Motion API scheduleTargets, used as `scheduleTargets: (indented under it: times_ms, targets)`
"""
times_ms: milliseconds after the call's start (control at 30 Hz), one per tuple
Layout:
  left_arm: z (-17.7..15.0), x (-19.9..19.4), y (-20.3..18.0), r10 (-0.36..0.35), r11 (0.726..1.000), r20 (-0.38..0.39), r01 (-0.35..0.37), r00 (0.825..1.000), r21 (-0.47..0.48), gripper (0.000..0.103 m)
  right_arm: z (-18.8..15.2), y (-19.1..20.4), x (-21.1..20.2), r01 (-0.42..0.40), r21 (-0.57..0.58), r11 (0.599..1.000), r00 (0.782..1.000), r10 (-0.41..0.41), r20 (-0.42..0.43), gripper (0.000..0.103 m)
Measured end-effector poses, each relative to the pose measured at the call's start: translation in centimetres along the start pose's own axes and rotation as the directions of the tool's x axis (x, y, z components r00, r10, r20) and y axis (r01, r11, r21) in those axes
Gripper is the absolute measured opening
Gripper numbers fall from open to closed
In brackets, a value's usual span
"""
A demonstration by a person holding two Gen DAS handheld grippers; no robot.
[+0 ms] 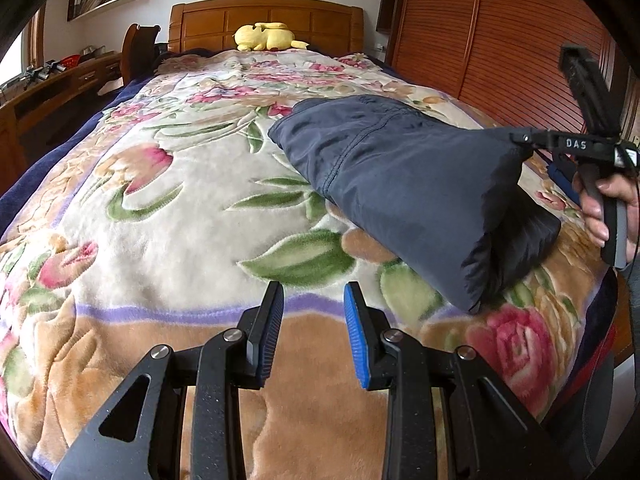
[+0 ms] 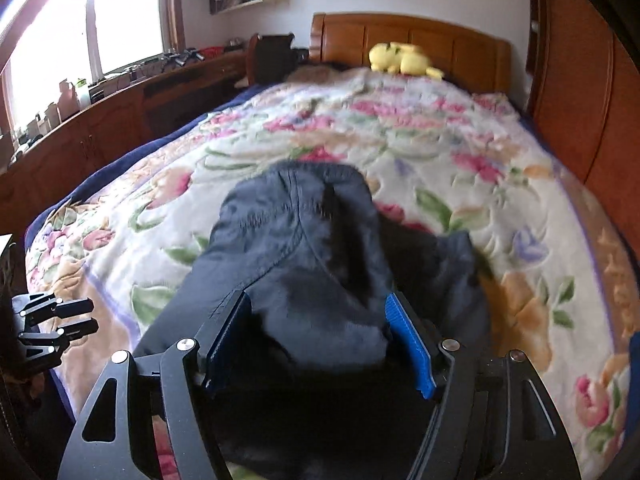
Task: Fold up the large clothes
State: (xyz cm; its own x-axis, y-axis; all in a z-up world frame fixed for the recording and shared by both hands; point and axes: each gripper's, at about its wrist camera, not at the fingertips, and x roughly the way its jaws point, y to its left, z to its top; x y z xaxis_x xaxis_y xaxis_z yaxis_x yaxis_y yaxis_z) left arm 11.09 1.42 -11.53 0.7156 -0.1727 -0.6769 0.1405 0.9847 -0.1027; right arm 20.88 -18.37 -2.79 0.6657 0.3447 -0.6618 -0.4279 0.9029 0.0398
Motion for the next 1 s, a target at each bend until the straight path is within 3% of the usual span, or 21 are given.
scheduleTargets:
  times_ms: [233,300,400,433,600,800,933,1000]
  targets:
    - [0.1,0.2,0.0,-0.011,1.000,0.002,0.011,1.000,-0.001,0.032,-0.3,-1.9,1.7,-0.091,0.086,0.992,0.993,0.097,-0.065,0.069]
    - [0.2,0.2,0.0,-0.012,1.000,0.002,0.012,1.000,0.000,0.032,-0.5,-1.9,1.4,-0.117,0.079,0.990,0.990,0.123,-0.072,0.060]
    - [0.2,0.3,-0.1,-0.011,1.000,0.000,0.011,1.000,0.003,0.032,-0.7,-1.4,1.2,-0.106,0.023,0.994,0.991,0.108,-0.076,0.017]
    - [0.3,0.4,-0.2,-0.011,1.000,0.000,0.011,1.000,0.007,0.032,-0.8,-1.2,0.7,-0.094,-0.002,0.996,0.994,0.094,-0.060,0.014]
    - [1.4,0.6,-0.9,-0.032,0.999,0.007,0.032,0.999,0.028,0.032,-0.6,-1.0,-2.6,-0.075,-0.035,0.997,0.996,0.077,0.050,0.010]
    - [4.4,0.8,-2.9,-0.074,0.994,0.043,0.070,0.996,0.086,0.032,-1.7,-2.6,-8.0,0.003,-0.008,1.000,0.988,-0.002,0.155,0.009]
    - [6.6,1.3,-4.4,-0.109,0.988,0.058,0.102,0.992,0.120,0.033,-4.5,-5.6,-10.6,0.067,0.069,0.995,0.986,-0.077,0.150,0.009]
    - [7.6,1.7,-5.1,-0.123,0.984,0.062,0.114,0.990,0.139,0.033,-6.4,-7.2,-10.2,0.099,0.106,0.989,0.989,-0.109,0.100,0.009]
